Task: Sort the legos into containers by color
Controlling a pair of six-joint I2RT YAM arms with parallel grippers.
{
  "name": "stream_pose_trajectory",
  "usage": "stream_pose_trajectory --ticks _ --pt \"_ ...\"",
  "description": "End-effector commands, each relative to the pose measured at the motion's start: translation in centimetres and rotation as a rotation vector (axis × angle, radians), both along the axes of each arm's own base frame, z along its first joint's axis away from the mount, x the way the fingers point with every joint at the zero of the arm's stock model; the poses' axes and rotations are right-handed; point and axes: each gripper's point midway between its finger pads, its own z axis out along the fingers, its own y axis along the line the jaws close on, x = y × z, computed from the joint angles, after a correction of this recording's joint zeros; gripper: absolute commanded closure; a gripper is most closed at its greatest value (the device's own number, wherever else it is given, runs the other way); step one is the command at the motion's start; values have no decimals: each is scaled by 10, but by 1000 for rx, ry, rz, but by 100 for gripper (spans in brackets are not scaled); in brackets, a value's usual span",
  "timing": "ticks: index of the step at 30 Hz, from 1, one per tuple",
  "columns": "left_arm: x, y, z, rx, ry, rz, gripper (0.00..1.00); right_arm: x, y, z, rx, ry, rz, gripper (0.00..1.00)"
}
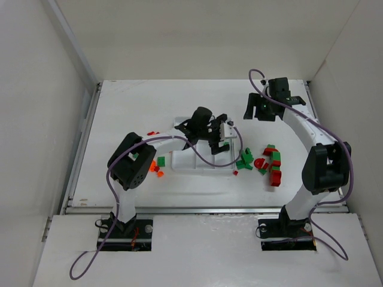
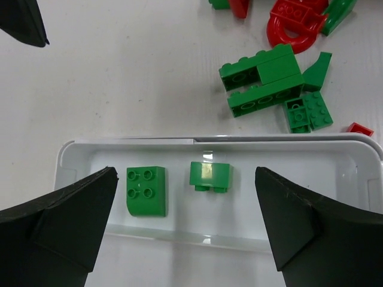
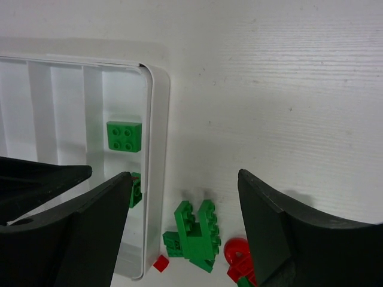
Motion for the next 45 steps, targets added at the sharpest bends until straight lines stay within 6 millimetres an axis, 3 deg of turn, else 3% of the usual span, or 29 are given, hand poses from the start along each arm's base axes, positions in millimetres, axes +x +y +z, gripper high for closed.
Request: stream_pose_trajectory --ticks 1,6,7,10,12,16,18,21,27,29,30,31,34,40,45 --pt "8 -2 29 -18 -88 8 1 5 -3 18 -34 -49 9 23" --pt "17 10 55 -61 -115 131 1 -8 -7 12 -53 -15 12 23" --pt "18 11 74 -98 -116 165 1 -11 -8 12 -53 -13 12 23" --pt "31 27 94 -133 -138 290 1 -28 -9 -5 -53 41 5 24" --pt "44 39 102 -148 -134 392 1 -42 -11 -19 -52 92 -5 25" --pt "69 66 117 -174 -132 558 1 -58 -8 -29 -59 133 -36 25" --pt "74 75 131 -201 -151 593 1 -69 -2 -41 -91 182 -27 25" --pt "76 89 137 -209 -160 617 1 -82 7 -53 -65 230 -28 29" --pt "91 134 129 -242 -74 718 1 -70 16 -48 10 219 -113 50" --pt "87 145 143 -279 -84 720 1 -61 13 -42 -10 227 -137 55" --pt "81 150 131 -269 -66 706 1 -59 13 -42 -14 240 -137 56" --pt "73 151 139 -284 -89 680 1 -62 7 -45 -52 266 -158 57" --pt "63 152 130 -282 -80 640 1 -56 2 -50 -98 292 -147 57" --pt "48 151 120 -260 -4 638 1 -62 12 -59 -137 328 -42 49" --pt "67 170 137 -301 12 826 1 -51 14 -56 -136 275 -7 44"
